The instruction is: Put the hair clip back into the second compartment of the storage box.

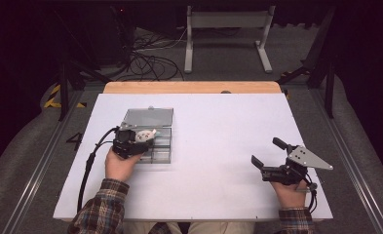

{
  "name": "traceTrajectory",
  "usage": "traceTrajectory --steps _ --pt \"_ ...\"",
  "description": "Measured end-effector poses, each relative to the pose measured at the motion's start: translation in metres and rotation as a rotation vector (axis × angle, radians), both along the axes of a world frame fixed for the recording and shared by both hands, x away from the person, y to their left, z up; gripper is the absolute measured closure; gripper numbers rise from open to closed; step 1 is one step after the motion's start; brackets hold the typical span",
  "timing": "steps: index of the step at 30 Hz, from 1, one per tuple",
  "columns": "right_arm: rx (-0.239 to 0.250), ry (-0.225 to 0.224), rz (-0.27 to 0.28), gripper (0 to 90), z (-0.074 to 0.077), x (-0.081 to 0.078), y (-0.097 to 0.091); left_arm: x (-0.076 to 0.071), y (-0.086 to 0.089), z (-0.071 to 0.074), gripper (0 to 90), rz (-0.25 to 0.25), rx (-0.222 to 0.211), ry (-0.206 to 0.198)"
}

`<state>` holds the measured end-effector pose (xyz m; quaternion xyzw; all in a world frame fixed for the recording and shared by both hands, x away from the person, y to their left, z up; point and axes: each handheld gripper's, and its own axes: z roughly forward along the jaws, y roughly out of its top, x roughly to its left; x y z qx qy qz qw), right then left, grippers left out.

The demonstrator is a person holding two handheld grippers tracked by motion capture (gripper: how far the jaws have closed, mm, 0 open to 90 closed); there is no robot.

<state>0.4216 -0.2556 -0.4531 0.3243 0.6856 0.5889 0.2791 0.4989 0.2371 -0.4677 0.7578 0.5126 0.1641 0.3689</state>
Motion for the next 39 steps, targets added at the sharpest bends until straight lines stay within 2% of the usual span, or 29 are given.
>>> traceTrajectory --steps 11,14,17,20,25,27,31,32,35,39 --pt "0.0 -0.001 0.001 0.0 0.0 0.0 0.0 0.001 -0.002 -0.002 35.1 0.02 0.014 -0.021" --pt "0.001 -0.002 0.001 0.0 0.0 0.0 0.0 0.001 -0.002 -0.001 30.0 0.019 0.008 -0.021" --pt "0.001 -0.003 0.002 0.0 0.0 0.0 0.0 0.002 -0.002 -0.003 22.3 0.03 0.032 -0.013" --pt "0.002 -0.002 0.002 0.0 0.0 0.0 0.0 0.001 -0.002 -0.003 18.9 0.03 0.043 -0.009" --pt "0.001 -0.003 0.002 0.0 0.0 0.0 0.0 -0.003 0.003 0.005 17.5 0.043 0.03 -0.05" --pt "0.0 -0.003 0.003 0.0 0.0 0.0 0.0 -0.006 0.006 0.01 20.0 0.042 0.024 -0.073" --pt "0.0 -0.003 0.002 0.0 0.0 0.0 0.0 -0.012 0.011 0.018 35.1 0.028 0.008 -0.118" --pt "0.001 -0.003 0.003 0.0 0.0 0.0 0.0 -0.014 0.012 0.02 38.7 0.024 -0.007 -0.122" --pt "-0.001 -0.002 0.002 0.0 0.0 0.0 0.0 -0.016 0.015 0.024 49.4 0.012 -0.018 -0.131" --pt "0.001 -0.002 0.0 0.0 0.0 0.0 0.0 -0.018 0.016 0.024 59.3 -0.002 -0.011 -0.127"
